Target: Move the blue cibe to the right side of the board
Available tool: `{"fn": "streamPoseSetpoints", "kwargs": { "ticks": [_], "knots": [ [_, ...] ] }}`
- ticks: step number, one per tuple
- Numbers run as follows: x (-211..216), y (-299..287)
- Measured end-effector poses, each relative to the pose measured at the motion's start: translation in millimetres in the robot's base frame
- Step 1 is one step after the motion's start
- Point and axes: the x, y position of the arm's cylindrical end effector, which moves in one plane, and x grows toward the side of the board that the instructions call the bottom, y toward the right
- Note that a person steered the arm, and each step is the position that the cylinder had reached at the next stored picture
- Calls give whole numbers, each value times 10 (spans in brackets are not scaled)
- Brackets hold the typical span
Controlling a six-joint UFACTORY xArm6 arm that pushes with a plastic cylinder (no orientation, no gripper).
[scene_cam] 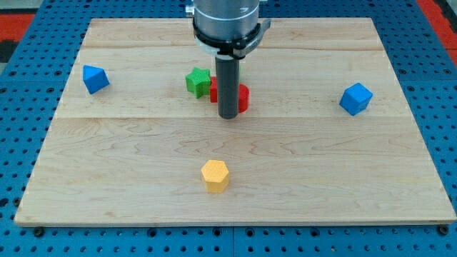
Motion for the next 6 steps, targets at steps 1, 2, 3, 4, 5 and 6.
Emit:
{"fn": "streamPoseSetpoints", "kwargs": {
  "ticks": [1, 2, 3, 4, 5, 6],
  "knots": [
    [247, 394],
    [273, 1474],
    [85, 1970],
    [-165, 2059],
    [-271, 2393],
    [-42, 2868]
  ]
}}
